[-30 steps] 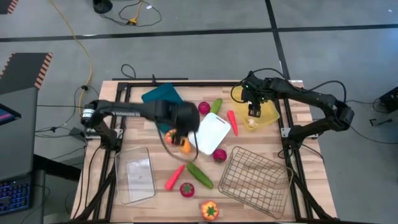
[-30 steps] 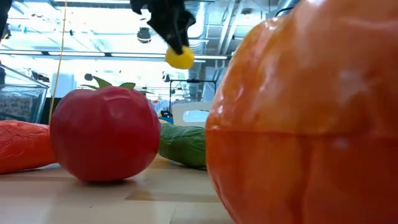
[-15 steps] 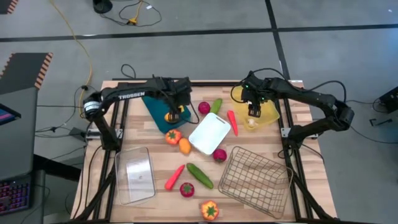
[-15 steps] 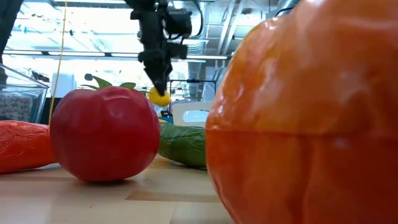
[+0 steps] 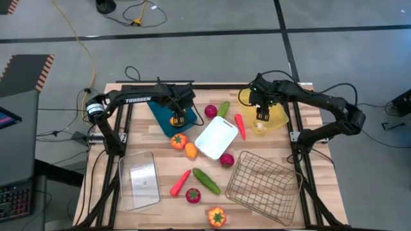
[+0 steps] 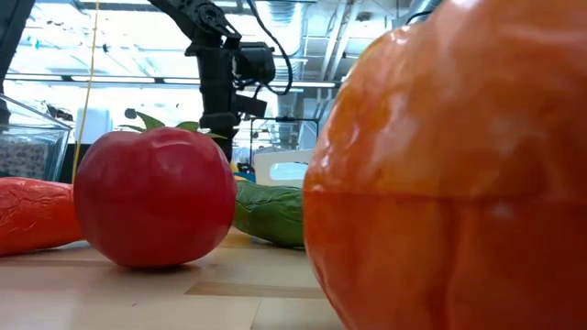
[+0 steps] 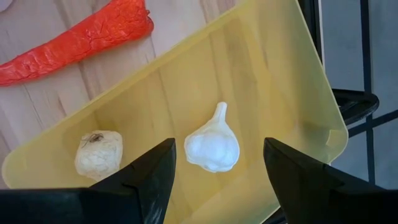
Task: Sort produce into baskets
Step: Put the bottom yellow lemon into the blue bin, then put the yellow lemon into the blue bin
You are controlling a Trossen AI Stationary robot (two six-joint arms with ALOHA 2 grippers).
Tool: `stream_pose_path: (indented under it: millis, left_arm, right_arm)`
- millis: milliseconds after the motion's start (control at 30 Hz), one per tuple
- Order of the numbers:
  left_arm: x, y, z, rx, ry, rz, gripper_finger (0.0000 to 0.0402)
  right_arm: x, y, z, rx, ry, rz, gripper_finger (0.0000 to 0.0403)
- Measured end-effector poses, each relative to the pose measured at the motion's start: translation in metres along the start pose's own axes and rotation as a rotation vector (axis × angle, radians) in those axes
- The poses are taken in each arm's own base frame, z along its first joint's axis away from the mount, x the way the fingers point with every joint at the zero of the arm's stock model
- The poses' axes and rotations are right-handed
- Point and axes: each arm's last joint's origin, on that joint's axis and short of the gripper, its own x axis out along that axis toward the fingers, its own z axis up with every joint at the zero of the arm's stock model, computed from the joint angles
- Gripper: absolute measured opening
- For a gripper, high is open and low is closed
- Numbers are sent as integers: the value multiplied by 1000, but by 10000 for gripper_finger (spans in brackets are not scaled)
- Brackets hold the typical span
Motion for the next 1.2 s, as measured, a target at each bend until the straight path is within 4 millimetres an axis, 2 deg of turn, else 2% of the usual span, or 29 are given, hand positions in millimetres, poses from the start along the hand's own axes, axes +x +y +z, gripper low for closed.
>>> stream_pose_path:
  millis: [233,400,500,733,1033,1200]
  left_arm:
    - [0,2,0,-53,12,70,272]
    - [-10,4,7,-49,-25,61,280]
    - [-21,-2,16,19,-73,-7,277]
    - [-51,-37,30,192,-120,-114,276]
    - [-67,-103,22,398,-67,-215,276]
    - [-75,-128,20,473,-83,-221,276]
  right_arm:
    - [0,0,0,0,0,0,270]
    - [0,0,0,0,0,1,270]
    - [0,0,0,0,0,1,270]
    - [0,0,0,0,0,1,270]
    - [0,0,0,0,0,1,270]
    - [0,0,0,1,-1,1,270]
